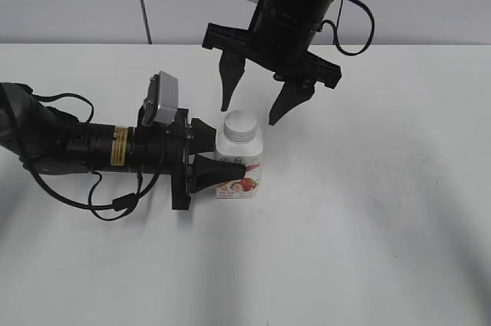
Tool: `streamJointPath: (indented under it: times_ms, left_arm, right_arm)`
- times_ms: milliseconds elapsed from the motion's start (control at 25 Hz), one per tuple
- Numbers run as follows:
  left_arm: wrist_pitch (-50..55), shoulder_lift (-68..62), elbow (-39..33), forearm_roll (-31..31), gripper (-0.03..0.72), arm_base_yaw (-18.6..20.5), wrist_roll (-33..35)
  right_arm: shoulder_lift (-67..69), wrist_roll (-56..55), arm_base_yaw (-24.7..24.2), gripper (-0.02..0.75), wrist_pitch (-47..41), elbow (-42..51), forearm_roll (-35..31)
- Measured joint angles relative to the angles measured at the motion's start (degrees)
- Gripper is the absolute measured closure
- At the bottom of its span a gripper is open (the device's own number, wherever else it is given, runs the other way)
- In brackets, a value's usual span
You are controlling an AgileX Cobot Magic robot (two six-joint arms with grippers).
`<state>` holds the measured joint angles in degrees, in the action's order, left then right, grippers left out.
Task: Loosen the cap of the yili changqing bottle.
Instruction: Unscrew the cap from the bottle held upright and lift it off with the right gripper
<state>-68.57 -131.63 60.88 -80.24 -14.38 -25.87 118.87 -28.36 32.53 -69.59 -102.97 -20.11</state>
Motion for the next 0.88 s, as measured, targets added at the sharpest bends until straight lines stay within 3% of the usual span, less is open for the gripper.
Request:
streamJointPath:
  times_ms: [880]
  left_arm:
    - [0.4,0.0,0.0,0.7,0.33,-2.1,0.0]
  right_arm:
    - [0.5,0.7,1.9,0.216,0.3,-0.3,6.2]
